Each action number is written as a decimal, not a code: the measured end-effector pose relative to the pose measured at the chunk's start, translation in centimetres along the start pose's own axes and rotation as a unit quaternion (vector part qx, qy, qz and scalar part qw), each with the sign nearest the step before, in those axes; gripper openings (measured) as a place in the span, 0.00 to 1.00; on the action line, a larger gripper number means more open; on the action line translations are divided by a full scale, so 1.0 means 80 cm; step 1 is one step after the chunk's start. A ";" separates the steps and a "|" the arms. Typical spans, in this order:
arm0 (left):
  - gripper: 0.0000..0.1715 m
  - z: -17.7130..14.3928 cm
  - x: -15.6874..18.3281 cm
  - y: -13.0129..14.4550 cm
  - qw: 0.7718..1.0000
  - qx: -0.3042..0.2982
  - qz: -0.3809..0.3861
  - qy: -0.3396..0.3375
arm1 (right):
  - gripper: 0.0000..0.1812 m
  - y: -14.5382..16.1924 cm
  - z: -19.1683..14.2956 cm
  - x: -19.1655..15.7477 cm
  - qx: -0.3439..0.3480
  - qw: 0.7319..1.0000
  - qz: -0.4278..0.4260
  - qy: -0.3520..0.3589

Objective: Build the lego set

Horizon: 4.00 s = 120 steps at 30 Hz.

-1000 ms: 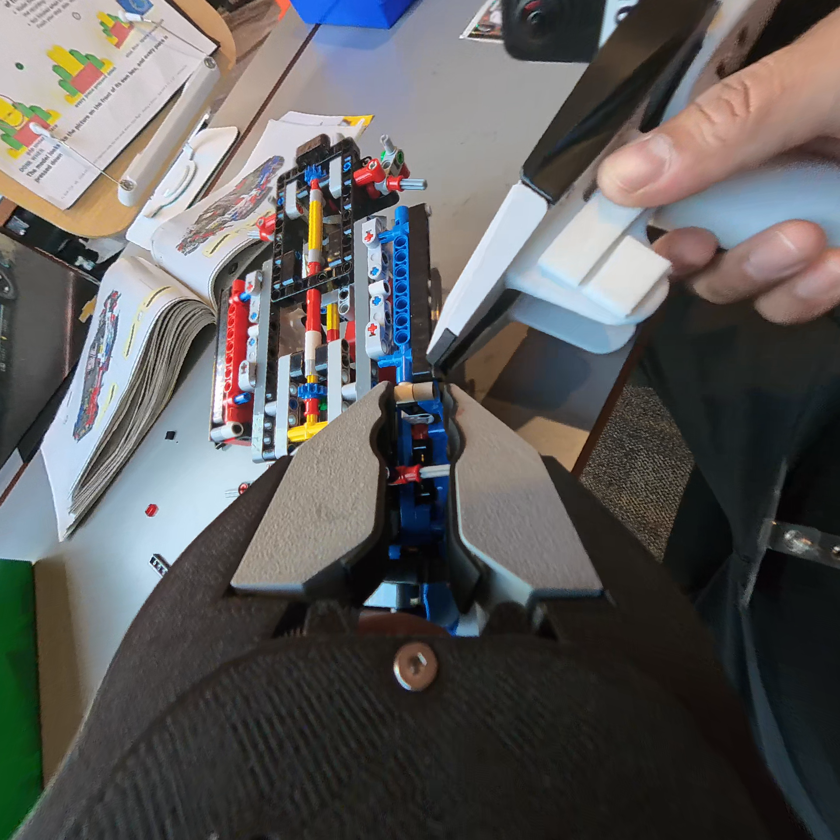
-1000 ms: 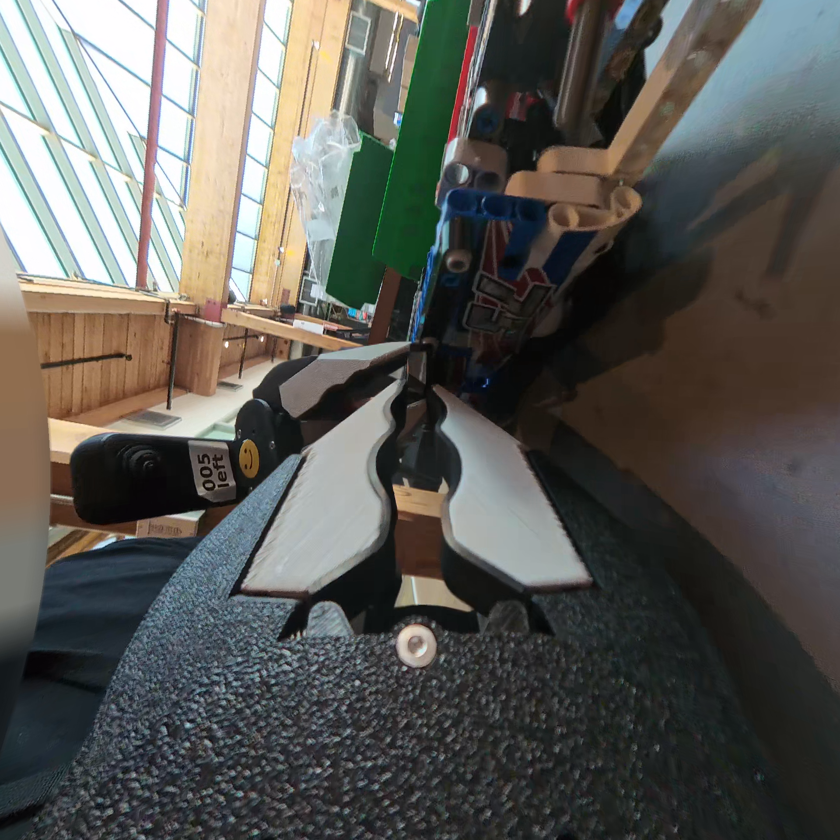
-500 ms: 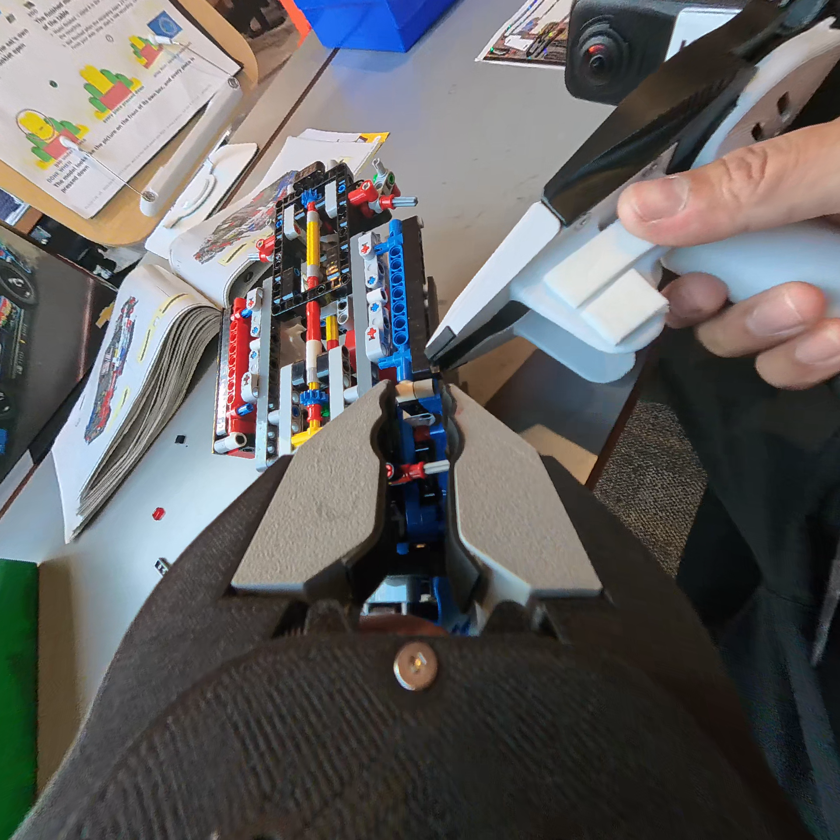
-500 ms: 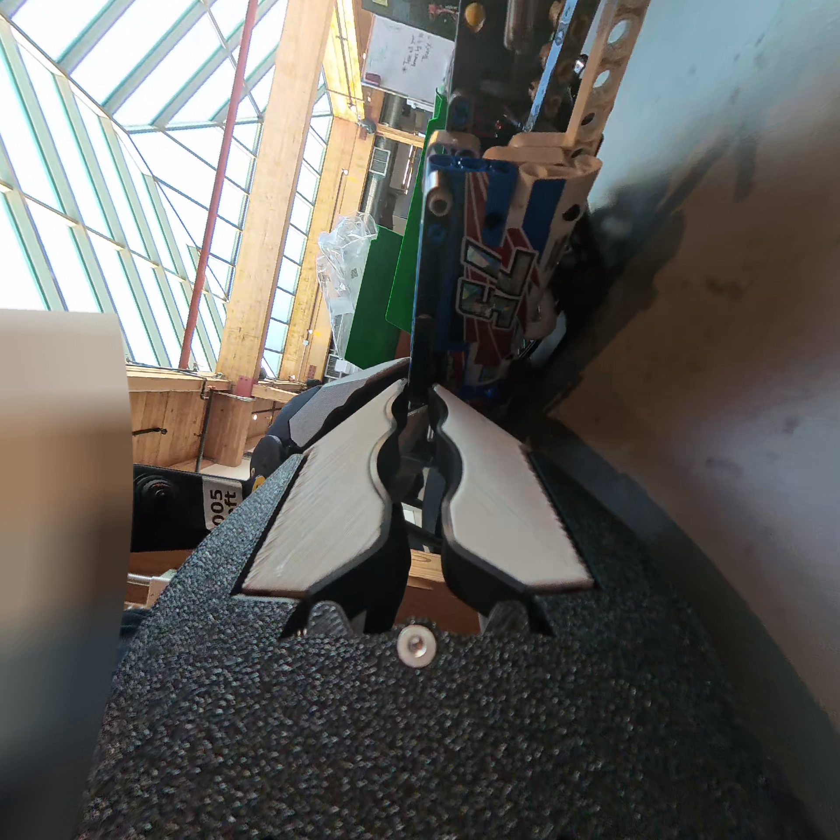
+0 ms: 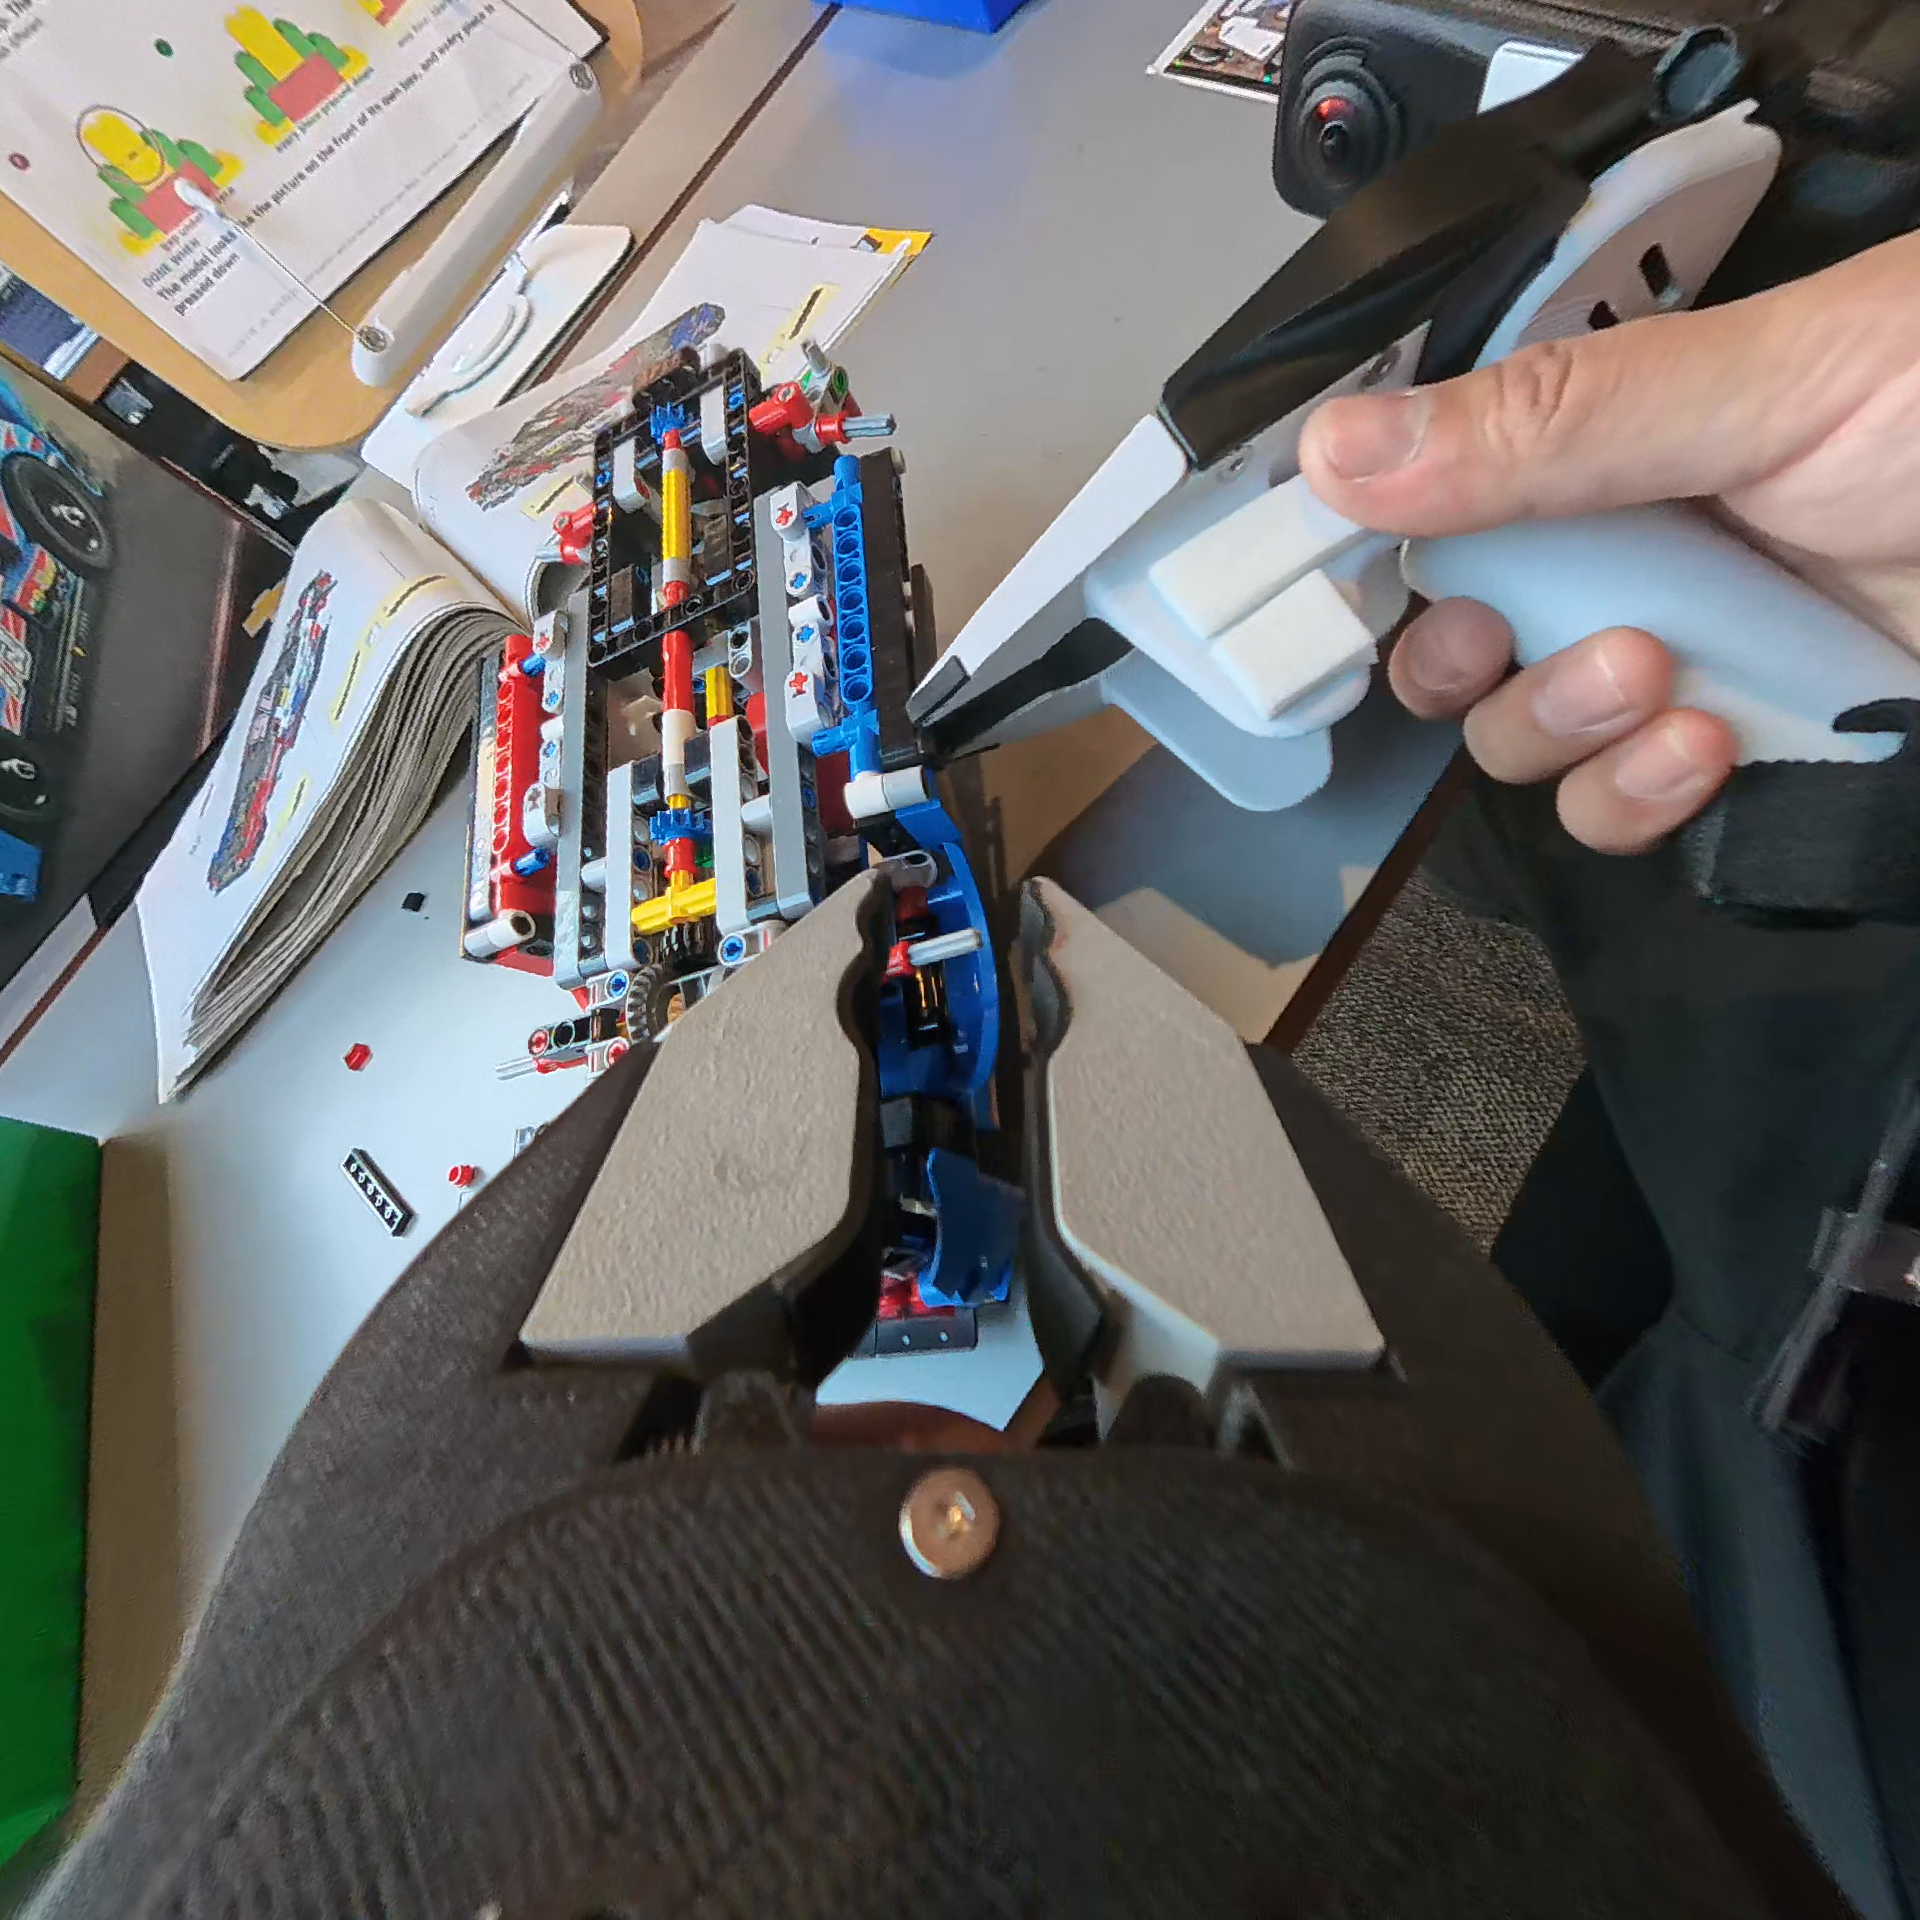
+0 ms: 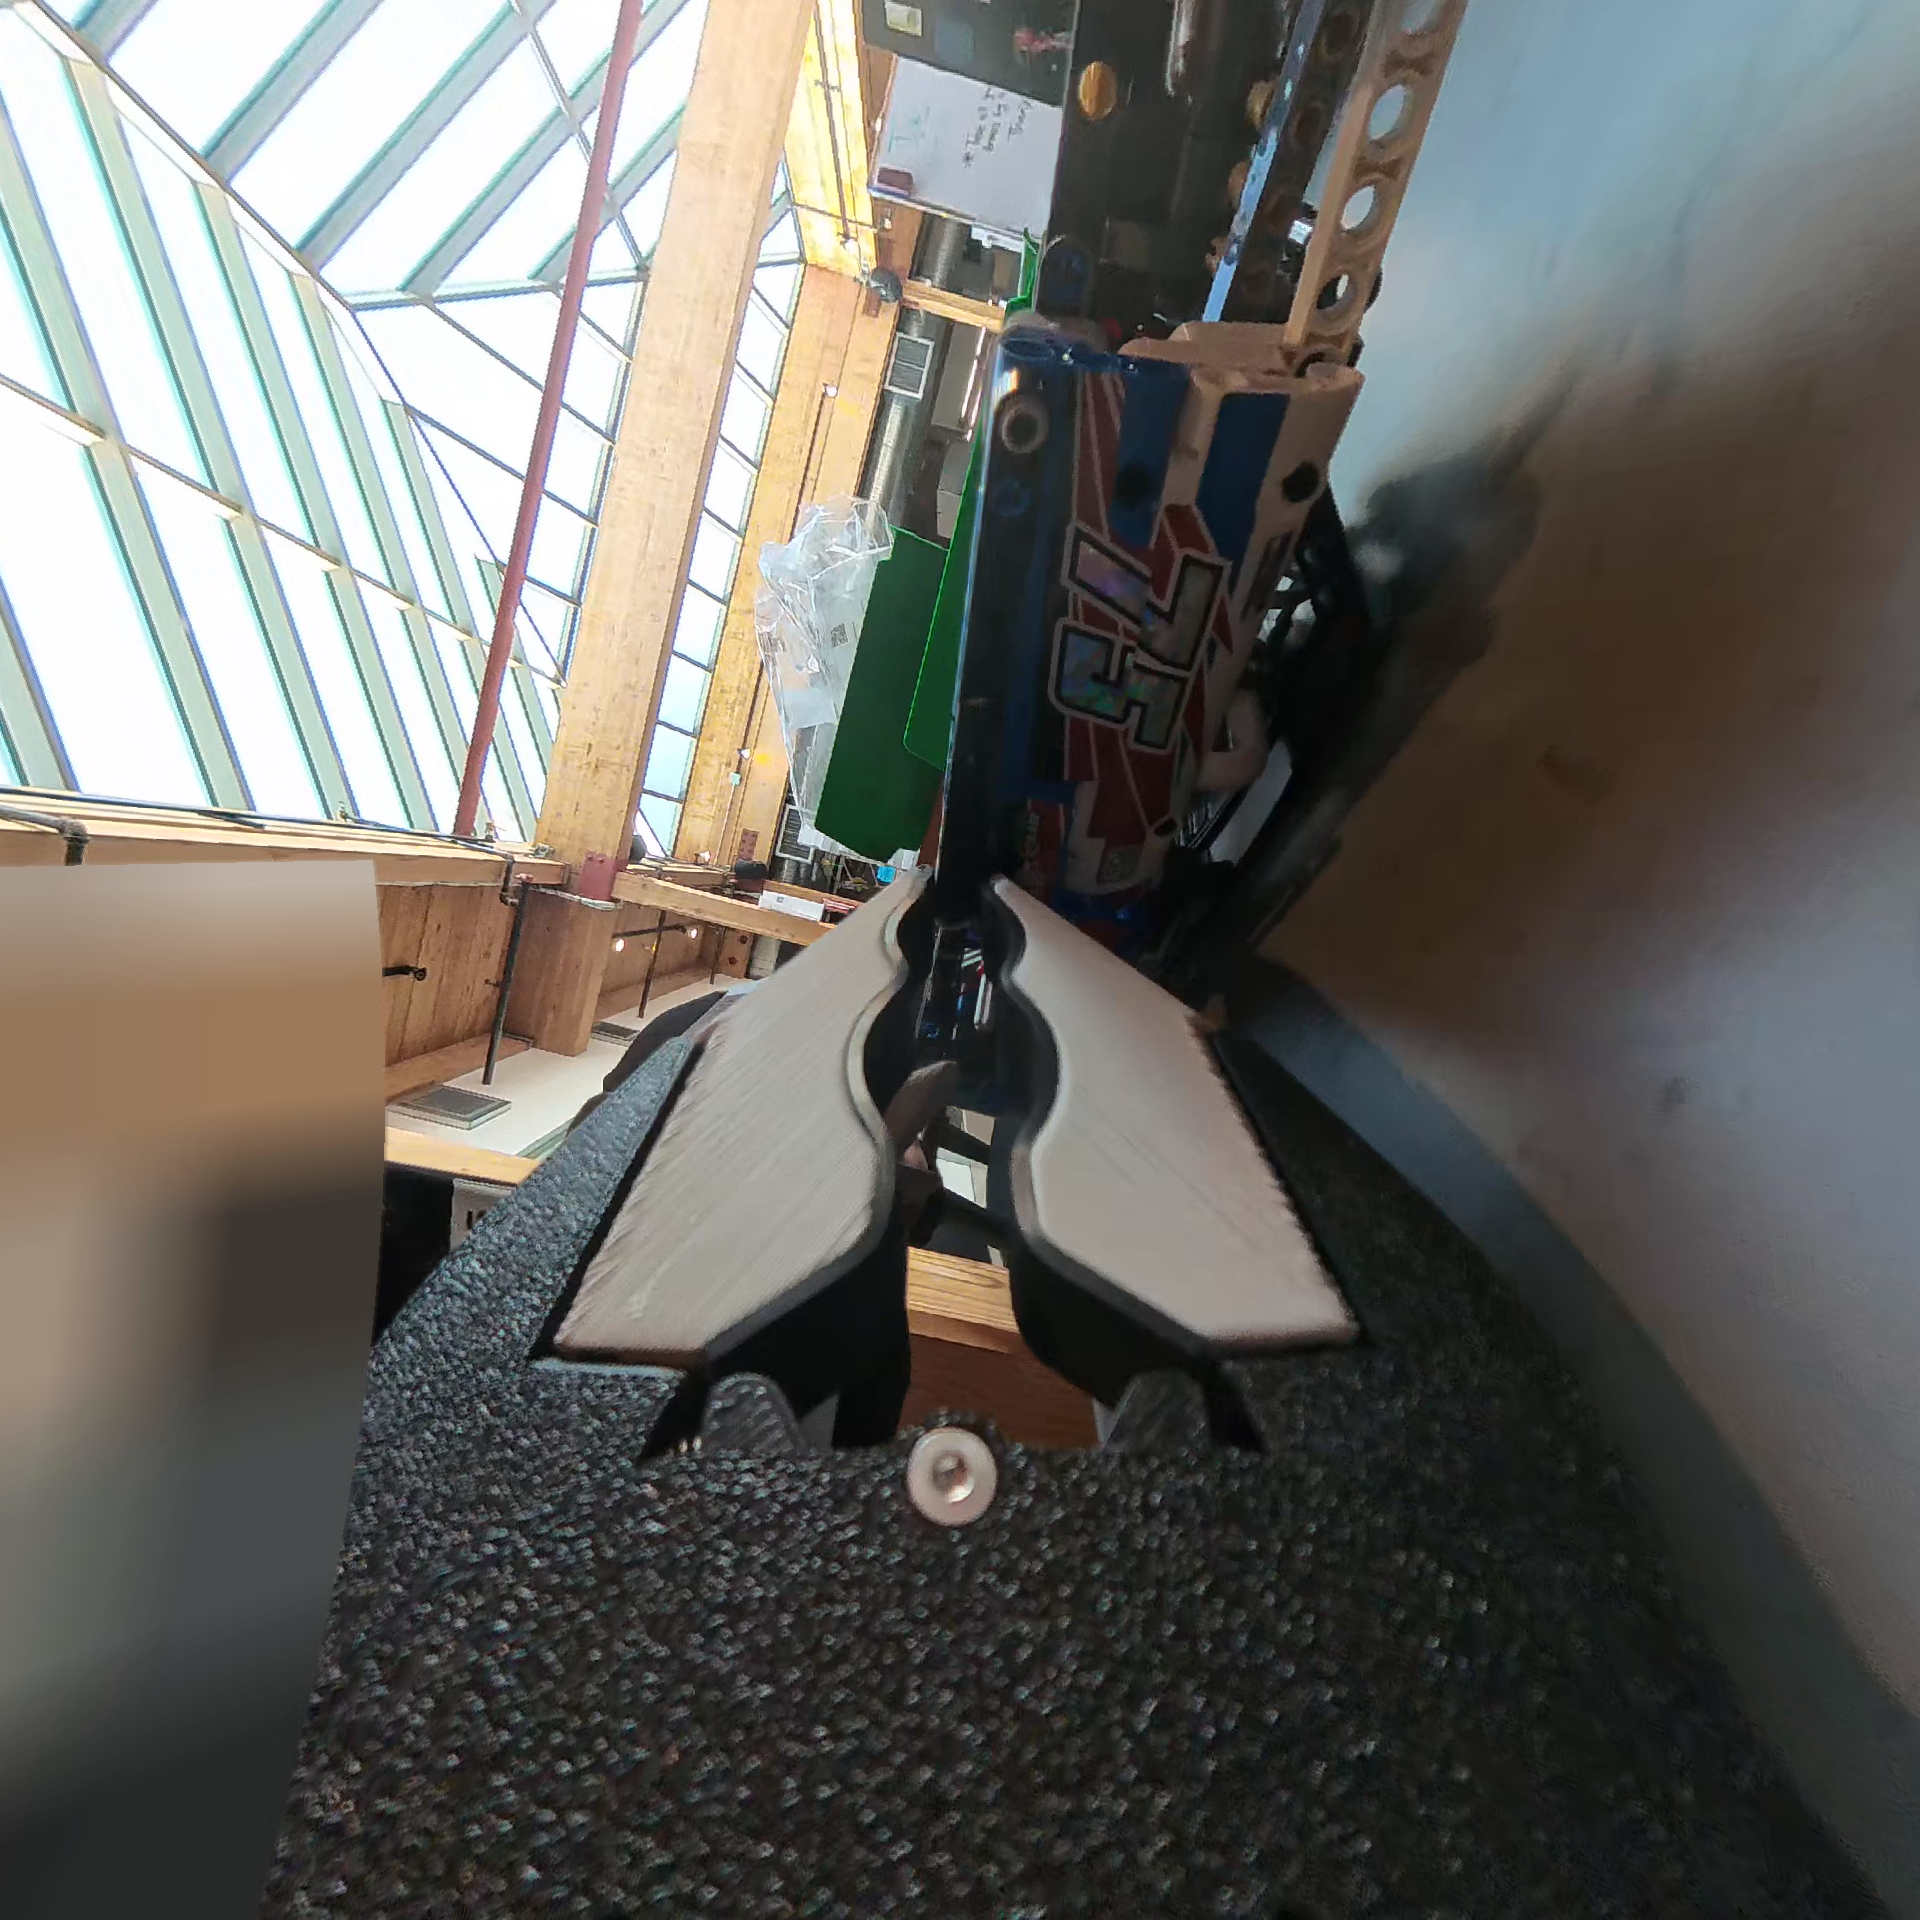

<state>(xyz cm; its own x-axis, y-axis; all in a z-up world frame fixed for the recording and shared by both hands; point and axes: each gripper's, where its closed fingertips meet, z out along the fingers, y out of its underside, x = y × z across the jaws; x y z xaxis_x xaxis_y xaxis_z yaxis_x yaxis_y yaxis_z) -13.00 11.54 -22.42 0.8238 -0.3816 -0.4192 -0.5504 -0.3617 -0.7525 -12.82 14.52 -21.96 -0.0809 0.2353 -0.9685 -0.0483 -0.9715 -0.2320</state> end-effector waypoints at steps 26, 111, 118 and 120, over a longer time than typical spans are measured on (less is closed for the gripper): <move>0.12 0.013 -0.016 -0.011 0.999 -0.008 -0.028 0.018 | 0.03 -0.012 0.001 0.002 0.002 1.000 0.008 -0.001; 0.17 0.024 -0.043 0.012 0.999 -0.028 -0.024 0.036 | 0.03 0.011 0.027 0.001 -0.154 0.985 -0.081 0.000; 0.13 0.024 -0.037 0.015 0.998 -0.039 -0.006 0.045 | 0.03 0.013 0.028 0.001 -0.157 0.983 -0.090 0.000; 0.12 0.027 -0.039 0.013 0.998 -0.034 0.001 0.043 | 0.03 0.014 0.028 0.001 -0.160 0.983 -0.085 -0.002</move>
<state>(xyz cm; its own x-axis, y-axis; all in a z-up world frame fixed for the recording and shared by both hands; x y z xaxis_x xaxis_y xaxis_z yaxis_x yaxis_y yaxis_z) -15.86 14.16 -23.01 0.8099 -0.4534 -0.3722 -0.5619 -0.4177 -0.7140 -15.10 13.55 -22.10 -0.1023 0.3955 -0.9128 0.2540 -0.8768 -0.4083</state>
